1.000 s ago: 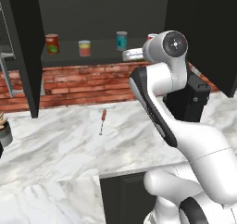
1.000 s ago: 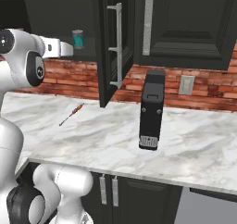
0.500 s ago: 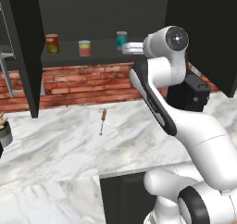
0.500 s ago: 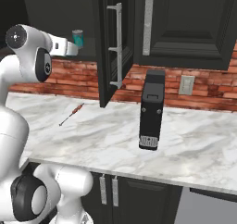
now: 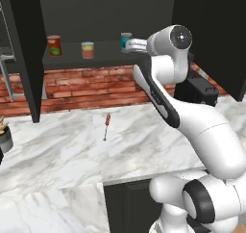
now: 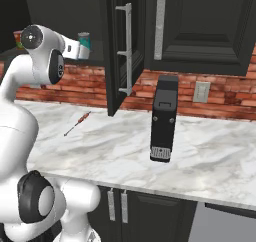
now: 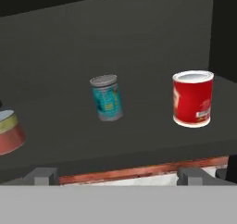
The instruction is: Stack two cans on top of the other two cans in the cabinet.
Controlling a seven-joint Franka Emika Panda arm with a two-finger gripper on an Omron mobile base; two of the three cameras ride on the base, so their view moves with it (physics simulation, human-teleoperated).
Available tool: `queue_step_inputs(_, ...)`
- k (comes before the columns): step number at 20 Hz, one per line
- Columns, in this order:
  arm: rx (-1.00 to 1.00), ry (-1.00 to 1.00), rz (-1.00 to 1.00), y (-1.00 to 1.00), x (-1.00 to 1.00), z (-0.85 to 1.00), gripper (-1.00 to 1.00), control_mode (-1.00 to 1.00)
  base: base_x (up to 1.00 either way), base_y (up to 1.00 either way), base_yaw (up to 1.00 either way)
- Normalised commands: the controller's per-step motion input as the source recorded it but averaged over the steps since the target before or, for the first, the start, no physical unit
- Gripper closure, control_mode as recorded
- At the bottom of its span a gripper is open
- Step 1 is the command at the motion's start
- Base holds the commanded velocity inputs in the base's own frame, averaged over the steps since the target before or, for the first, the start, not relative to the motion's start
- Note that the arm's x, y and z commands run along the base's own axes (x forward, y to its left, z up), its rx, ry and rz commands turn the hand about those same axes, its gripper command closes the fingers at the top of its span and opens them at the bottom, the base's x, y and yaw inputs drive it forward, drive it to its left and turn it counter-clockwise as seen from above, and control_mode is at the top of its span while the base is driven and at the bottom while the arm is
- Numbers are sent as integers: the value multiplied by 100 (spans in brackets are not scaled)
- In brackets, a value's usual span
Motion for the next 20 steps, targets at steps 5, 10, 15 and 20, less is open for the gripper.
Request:
queue_step_inputs(5, 0, 3, 0, 3, 35, 0, -100, -100, 0, 0, 0)
queue_step_inputs(10, 0, 17, 0, 5, 30, 1, -100, -100, 0, 0, 0)
queue_step_inputs(15, 0, 22, 0, 16, 32, 0, -100, -100, 0, 0, 0)
queue_step_inputs(20, 0, 7, 0, 14, 32, -2, -100, -100, 0, 0, 0)
